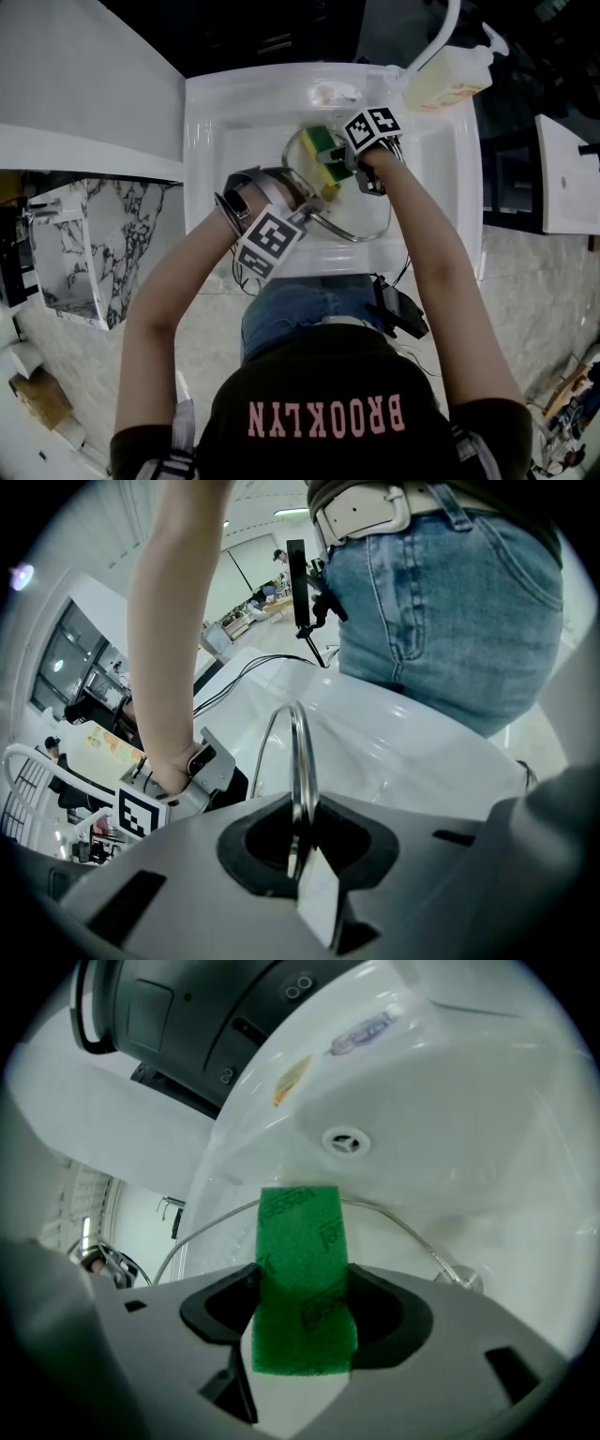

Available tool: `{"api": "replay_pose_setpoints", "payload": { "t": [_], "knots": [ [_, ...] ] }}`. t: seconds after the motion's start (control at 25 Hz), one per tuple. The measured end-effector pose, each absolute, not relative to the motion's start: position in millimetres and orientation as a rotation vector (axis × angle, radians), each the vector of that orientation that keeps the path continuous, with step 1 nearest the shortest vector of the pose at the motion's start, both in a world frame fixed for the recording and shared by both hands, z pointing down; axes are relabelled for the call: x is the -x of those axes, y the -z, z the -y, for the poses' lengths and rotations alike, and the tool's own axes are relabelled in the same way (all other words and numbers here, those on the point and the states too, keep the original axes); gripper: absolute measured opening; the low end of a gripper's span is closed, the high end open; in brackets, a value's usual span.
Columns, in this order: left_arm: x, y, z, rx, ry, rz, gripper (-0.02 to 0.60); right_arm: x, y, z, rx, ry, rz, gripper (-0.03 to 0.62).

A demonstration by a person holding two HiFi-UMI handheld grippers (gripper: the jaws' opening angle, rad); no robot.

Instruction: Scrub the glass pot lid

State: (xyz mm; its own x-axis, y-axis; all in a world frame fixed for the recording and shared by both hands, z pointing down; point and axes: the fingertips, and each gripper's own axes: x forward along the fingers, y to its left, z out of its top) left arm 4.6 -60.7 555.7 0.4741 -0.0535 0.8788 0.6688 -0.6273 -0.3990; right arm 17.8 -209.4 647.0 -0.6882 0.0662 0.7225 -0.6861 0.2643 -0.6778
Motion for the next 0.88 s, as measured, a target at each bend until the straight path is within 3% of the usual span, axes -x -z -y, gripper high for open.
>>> {"api": "replay_pose_setpoints", "payload": {
  "t": [0.88],
  "knots": [
    [-4.6,-563.6,60.7,1.968,1.233,0.53,0.029,-48.5,-681.6,199.8,-0.687,-1.462,1.786,0.325]
  ]
}}
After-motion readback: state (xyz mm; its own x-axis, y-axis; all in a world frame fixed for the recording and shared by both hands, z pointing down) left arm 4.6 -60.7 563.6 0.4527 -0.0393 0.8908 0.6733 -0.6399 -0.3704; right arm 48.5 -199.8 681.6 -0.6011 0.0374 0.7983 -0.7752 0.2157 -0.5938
